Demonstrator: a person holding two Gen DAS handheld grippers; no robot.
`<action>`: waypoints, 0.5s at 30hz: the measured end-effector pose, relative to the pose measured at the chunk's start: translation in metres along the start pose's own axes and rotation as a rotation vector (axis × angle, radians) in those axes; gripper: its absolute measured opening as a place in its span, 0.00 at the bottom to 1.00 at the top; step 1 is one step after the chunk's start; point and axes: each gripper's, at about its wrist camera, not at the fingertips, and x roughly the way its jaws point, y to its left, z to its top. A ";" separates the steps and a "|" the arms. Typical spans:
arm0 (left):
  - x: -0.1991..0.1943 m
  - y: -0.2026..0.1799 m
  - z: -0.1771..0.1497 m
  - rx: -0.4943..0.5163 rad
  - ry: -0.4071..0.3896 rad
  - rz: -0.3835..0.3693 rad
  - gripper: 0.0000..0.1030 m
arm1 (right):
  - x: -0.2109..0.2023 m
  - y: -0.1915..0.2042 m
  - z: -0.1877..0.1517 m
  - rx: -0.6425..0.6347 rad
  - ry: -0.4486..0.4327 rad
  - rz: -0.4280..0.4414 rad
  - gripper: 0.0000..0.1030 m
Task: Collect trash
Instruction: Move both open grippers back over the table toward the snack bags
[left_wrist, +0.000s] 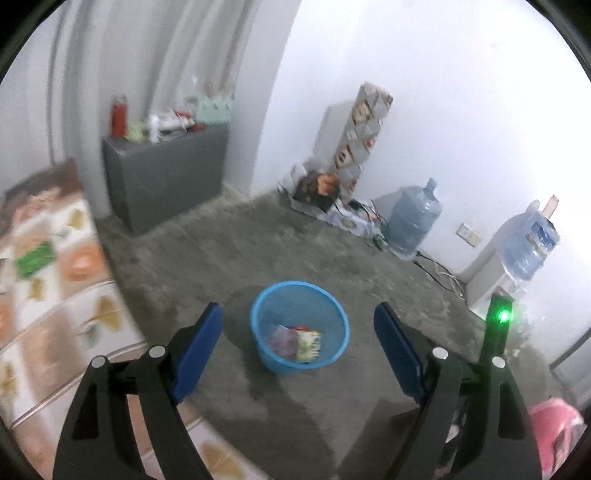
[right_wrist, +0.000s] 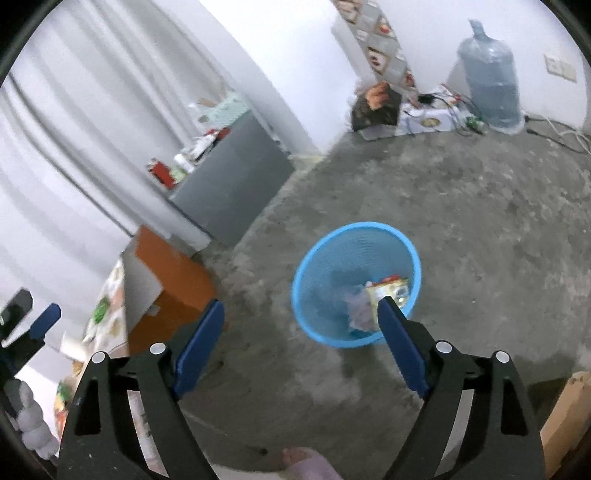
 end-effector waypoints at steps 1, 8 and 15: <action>-0.011 0.001 -0.004 0.001 -0.011 0.012 0.80 | -0.005 0.006 0.000 -0.012 -0.001 0.012 0.79; -0.095 0.019 -0.049 -0.022 -0.096 0.114 0.81 | -0.040 0.043 -0.011 -0.064 0.000 0.122 0.79; -0.177 0.047 -0.097 -0.087 -0.169 0.194 0.82 | -0.051 0.097 -0.025 -0.147 0.068 0.241 0.79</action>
